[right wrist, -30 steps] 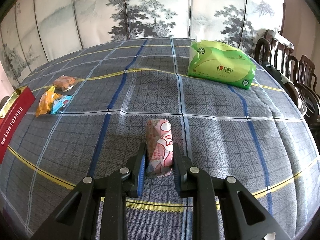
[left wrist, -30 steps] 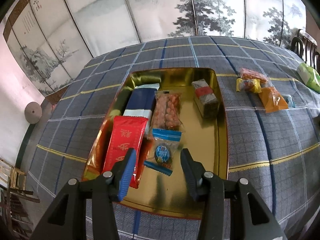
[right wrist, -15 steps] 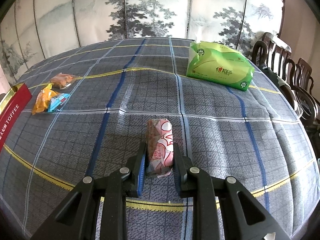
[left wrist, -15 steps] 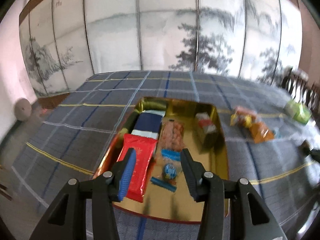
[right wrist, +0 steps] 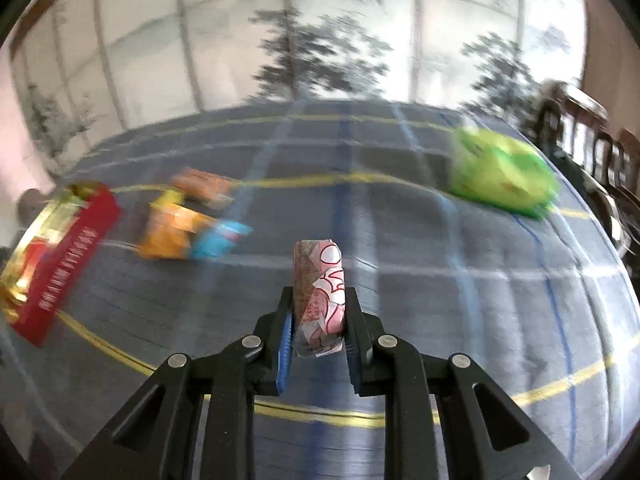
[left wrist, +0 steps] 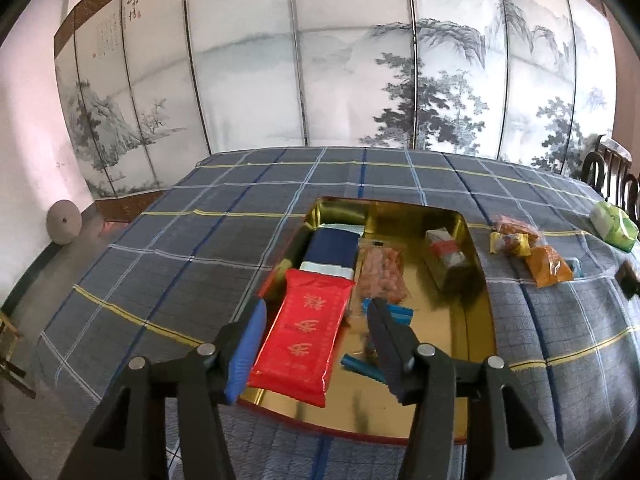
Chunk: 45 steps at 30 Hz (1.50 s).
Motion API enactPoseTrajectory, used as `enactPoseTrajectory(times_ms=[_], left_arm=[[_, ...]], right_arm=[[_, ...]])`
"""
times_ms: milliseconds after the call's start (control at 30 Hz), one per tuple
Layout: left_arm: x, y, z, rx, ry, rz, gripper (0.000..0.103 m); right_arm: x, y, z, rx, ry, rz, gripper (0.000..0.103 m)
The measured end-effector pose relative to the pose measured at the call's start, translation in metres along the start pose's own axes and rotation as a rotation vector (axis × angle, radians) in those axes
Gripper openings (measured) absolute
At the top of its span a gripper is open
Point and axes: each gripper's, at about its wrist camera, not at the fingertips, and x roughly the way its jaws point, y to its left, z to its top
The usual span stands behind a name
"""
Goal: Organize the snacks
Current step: 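Carry the pink-and-white candy into the gold tin and open the right gripper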
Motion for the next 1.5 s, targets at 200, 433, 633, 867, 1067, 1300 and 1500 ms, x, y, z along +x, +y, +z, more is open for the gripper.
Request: enactPoseTrajectory(times_ms=[200, 433, 633, 867, 1067, 1300, 1500], left_arm=[[0.003, 0.010, -0.002, -0.026, 0.024, -0.002, 0.055], [0.004, 0.019, -0.005, -0.042, 0.021, 0.011, 0.055], [0.003, 0.027, -0.007, -0.044, 0.021, 0.006, 0.056], [0.004, 0.036, -0.007, -0.060, 0.025, 0.004, 0.058], [0.004, 0.040, -0.009, -0.060, 0.020, 0.012, 0.063], [0.006, 0.045, -0.011, -0.070, 0.035, 0.005, 0.063], [0.009, 0.049, -0.011, -0.073, 0.039, 0.007, 0.063]], right_arm=[[-0.007, 0.080, 0.030, -0.087, -0.038, 0.167, 0.020], [-0.009, 0.178, 0.042, -0.185, -0.043, 0.343, 0.020], [0.005, 0.238, 0.045, -0.239, -0.021, 0.425, 0.020], [0.028, 0.270, 0.044, -0.261, 0.025, 0.440, 0.020], [0.045, 0.283, 0.042, -0.259, 0.064, 0.426, 0.020], [0.058, 0.287, 0.043, -0.250, 0.083, 0.410, 0.020], [0.066, 0.290, 0.043, -0.245, 0.093, 0.393, 0.020]])
